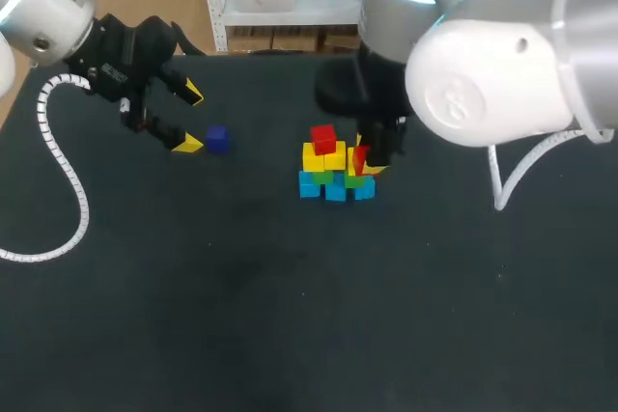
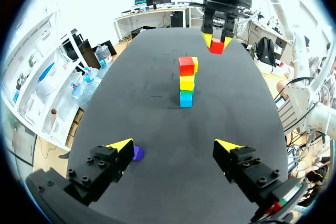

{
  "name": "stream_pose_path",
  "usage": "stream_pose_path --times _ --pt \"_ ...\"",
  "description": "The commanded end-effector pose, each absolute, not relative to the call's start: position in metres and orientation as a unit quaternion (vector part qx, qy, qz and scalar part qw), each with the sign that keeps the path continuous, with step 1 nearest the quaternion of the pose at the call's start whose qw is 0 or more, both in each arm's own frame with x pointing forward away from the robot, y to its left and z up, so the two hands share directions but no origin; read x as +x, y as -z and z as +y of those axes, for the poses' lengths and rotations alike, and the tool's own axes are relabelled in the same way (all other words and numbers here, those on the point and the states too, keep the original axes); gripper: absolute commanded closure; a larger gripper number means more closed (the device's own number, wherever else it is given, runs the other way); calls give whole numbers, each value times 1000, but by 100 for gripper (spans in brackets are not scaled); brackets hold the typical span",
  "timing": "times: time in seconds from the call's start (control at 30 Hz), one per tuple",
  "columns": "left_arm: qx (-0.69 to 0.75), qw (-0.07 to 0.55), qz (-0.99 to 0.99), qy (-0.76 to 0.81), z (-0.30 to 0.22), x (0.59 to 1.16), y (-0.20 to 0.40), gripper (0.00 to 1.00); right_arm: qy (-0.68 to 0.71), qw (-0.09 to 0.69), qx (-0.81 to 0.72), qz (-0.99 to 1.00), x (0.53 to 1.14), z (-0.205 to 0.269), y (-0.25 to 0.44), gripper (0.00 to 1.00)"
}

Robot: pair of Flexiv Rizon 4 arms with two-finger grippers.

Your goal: Place the blue cubes, place green cubes on the blue cubes, place the yellow cubes on the green cubes, then place the red cubes on the yellow cubes, and place purple cube on the red cubes.

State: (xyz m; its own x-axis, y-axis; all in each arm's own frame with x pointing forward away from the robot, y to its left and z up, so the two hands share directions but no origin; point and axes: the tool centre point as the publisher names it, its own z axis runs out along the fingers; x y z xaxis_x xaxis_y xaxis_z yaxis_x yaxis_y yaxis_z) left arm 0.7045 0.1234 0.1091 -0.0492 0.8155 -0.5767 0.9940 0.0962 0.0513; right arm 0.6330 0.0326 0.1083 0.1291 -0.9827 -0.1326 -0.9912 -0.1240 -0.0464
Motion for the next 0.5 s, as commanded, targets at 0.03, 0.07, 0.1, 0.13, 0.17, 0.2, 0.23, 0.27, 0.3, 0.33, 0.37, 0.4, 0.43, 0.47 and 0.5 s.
stream_pose_path --times 0.03,0.07,0.1,0.13,0.17,0.2,0.23,0.27,0.3,0.33,0.37,0.4,0.43,0.47,0.5 --pt "647 243 699 186 124 704 -108 0 -38 57 -750 658 638 36 -107 100" --pt "647 243 699 186 124 704 -108 0 -38 57 -750 658 639 36 -107 100" --pt "647 243 699 186 124 704 -108 0 -37 57 -750 658 639 37 -107 100" --pt "647 243 699 186 124 704 -108 0 -36 56 -751 657 640 38 -107 100" --pt "647 243 699 186 124 704 -108 0 -36 55 -751 657 640 39 -107 100" --pt "647 243 699 186 124 704 -108 0 -34 54 -751 657 640 40 -107 100" --pt "647 243 699 186 124 704 -108 0 -33 52 -751 657 640 40 -106 100" --pt "647 243 699 186 124 704 -108 0 -32 51 -751 657 641 41 -104 100" --pt "647 243 699 186 124 704 -108 0 -32 49 -751 658 641 41 -103 100" --pt "647 243 699 186 124 704 -108 0 -32 48 -750 659 642 40 -102 100" --pt "647 243 699 186 124 704 -108 0 -32 46 -750 660 643 41 -101 100" --pt "647 243 699 186 124 704 -108 0 -31 44 -748 661 644 41 -100 100" --pt "647 243 699 186 124 704 -108 0 -29 42 -748 662 644 41 -100 100" --pt "647 243 699 186 124 704 -108 0 -29 42 -748 662 645 41 -99 100" --pt "647 243 699 186 124 704 -108 0 -27 41 -747 663 645 42 -99 100"
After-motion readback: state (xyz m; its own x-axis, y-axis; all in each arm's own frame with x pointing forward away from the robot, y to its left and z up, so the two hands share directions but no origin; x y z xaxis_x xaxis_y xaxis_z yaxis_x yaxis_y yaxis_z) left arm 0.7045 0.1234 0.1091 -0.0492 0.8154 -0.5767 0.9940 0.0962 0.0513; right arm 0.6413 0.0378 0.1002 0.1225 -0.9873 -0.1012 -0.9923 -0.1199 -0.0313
